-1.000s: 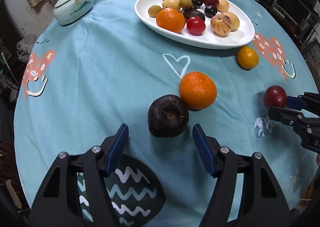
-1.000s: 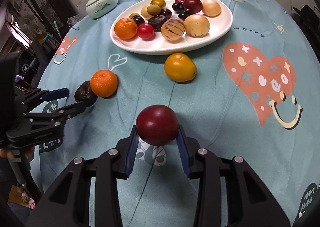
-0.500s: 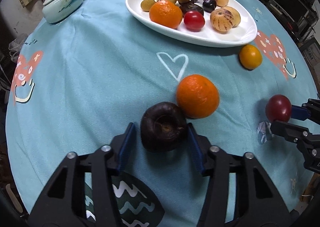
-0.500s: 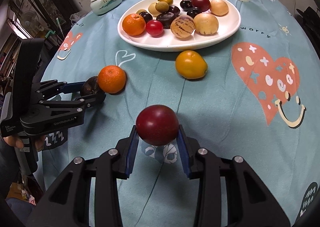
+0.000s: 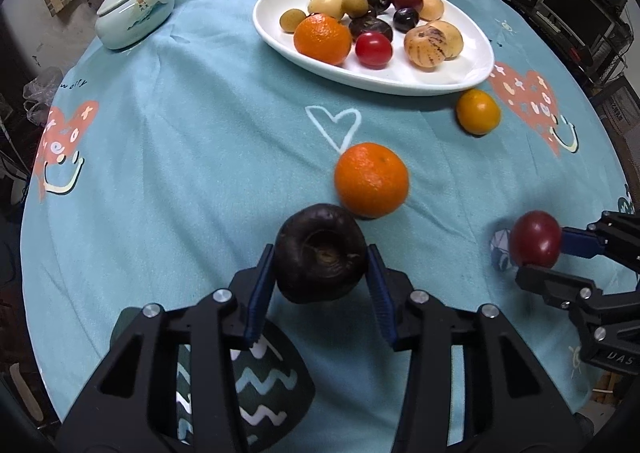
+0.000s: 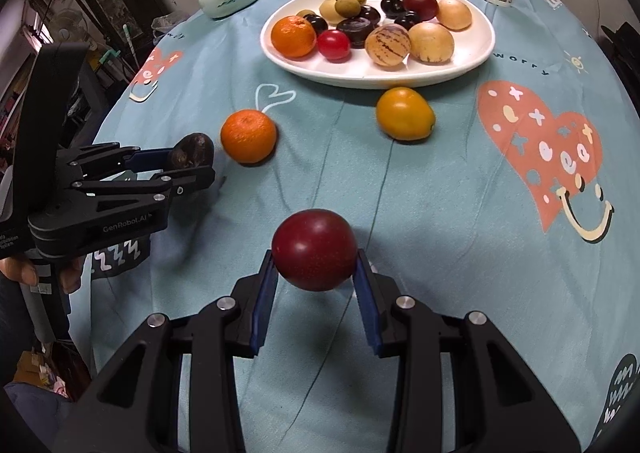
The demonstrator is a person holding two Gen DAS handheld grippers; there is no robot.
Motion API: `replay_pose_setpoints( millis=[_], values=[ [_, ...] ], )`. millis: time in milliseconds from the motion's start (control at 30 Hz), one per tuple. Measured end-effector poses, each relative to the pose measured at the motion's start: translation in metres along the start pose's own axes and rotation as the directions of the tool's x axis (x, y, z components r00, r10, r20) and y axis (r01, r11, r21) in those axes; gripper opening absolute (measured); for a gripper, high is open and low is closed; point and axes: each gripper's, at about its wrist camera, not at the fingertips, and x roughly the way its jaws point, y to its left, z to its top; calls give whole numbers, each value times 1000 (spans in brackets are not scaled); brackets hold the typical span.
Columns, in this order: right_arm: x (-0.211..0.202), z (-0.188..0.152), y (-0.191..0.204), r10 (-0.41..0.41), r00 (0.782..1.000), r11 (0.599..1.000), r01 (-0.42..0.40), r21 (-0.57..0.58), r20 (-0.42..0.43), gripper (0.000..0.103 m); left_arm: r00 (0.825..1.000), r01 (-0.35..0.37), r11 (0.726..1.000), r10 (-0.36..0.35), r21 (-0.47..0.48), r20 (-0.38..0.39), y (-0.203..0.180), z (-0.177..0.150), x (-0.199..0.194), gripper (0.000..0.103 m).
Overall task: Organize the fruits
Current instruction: 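Grasp the other dark red plum with right gripper while left gripper grasps the dark brown fruit, then carry the plum and dark brown fruit onto the white plate and open both grippers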
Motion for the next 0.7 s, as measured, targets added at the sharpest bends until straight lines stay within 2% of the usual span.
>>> replay_pose_setpoints(
  millis=[300,700],
  values=[
    [-7,-14,15,15,1000,999,-15,-32,5,38,999,12,999,-14,30,50,-21,-13,-34,45],
    [-25,-25,18,35,999,999,-33,-36,41,38,992,23,996,-34,91,121,-47,-10,-70,45]
  ],
)
